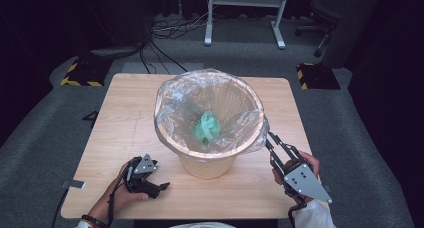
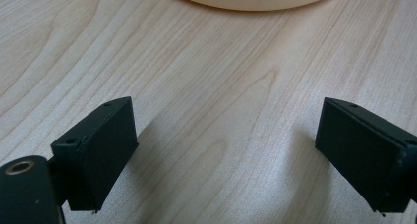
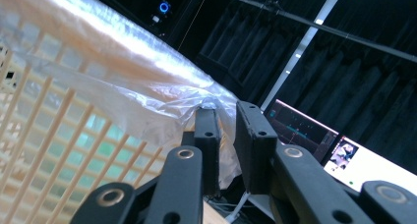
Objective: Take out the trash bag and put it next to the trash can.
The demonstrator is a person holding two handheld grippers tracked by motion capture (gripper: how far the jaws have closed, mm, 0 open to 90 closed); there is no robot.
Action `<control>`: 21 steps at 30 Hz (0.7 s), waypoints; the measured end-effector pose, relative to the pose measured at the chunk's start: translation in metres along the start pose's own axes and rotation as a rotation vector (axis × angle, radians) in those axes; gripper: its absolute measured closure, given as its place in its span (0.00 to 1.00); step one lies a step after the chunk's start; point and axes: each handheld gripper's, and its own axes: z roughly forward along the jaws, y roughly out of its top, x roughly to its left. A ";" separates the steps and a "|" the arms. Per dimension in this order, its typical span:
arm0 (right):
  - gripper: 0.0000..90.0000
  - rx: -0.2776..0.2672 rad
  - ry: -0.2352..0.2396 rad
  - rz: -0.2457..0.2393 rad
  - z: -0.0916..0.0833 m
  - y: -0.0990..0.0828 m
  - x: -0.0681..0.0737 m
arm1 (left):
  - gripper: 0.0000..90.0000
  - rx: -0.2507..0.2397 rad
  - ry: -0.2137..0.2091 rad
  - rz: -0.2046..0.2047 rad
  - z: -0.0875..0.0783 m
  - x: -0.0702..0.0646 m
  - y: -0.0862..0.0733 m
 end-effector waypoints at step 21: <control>1.00 -0.064 0.002 -0.052 0.017 0.023 -0.012 | 0.09 0.000 0.001 -0.001 0.000 0.000 0.000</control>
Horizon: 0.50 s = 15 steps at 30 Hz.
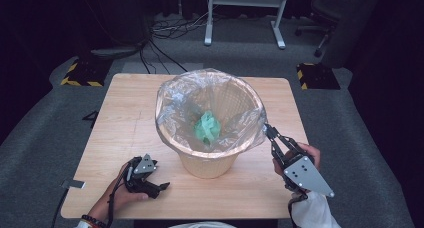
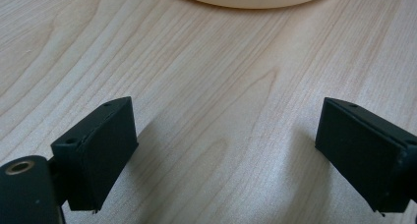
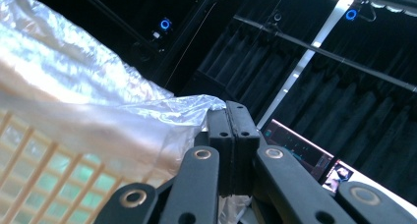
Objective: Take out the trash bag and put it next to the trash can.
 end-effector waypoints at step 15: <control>0.89 0.019 -0.009 0.043 0.010 0.007 -0.002 | 0.19 -0.094 0.035 -0.015 -0.008 0.000 0.004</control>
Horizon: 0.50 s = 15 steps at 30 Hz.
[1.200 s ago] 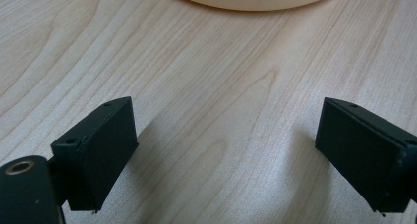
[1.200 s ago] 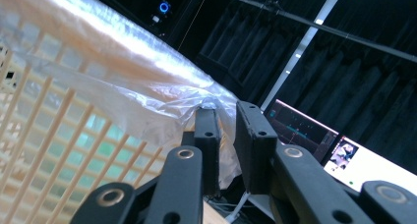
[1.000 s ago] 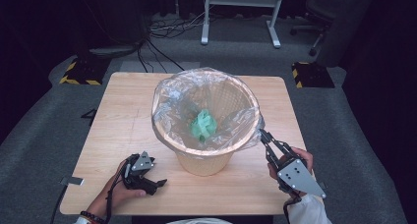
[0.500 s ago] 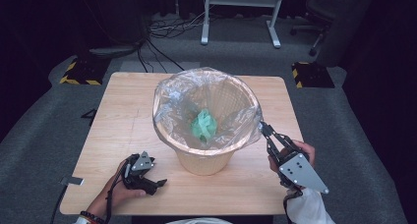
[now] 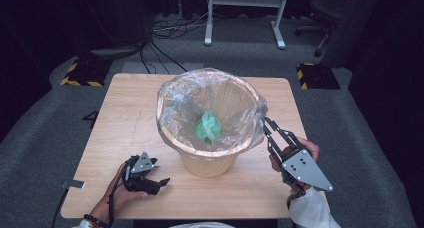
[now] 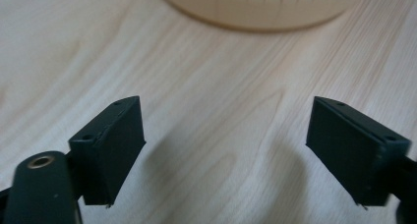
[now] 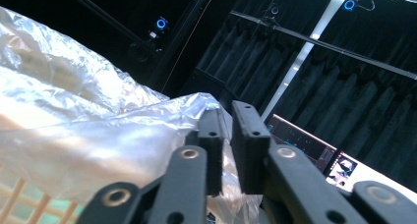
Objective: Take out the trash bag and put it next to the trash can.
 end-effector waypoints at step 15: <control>0.65 0.068 -0.004 0.011 -0.011 -0.015 -0.003 | 0.22 -0.252 0.193 0.124 -0.015 0.006 0.034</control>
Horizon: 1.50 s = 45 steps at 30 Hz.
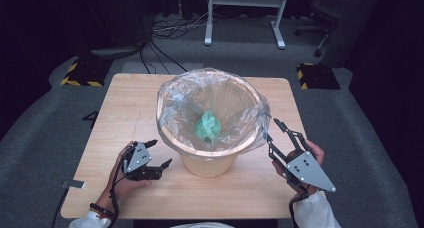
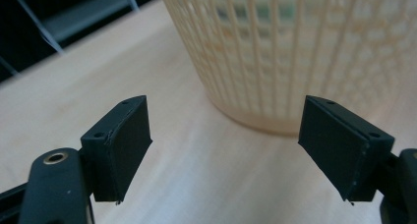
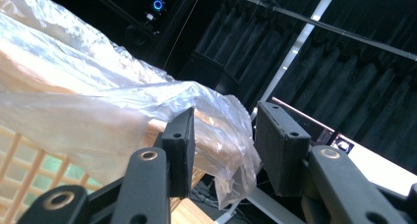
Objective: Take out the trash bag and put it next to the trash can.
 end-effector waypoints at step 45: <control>1.00 -0.165 0.370 -0.103 -0.009 0.030 0.013 | 0.49 -0.439 0.115 0.220 -0.072 -0.064 0.089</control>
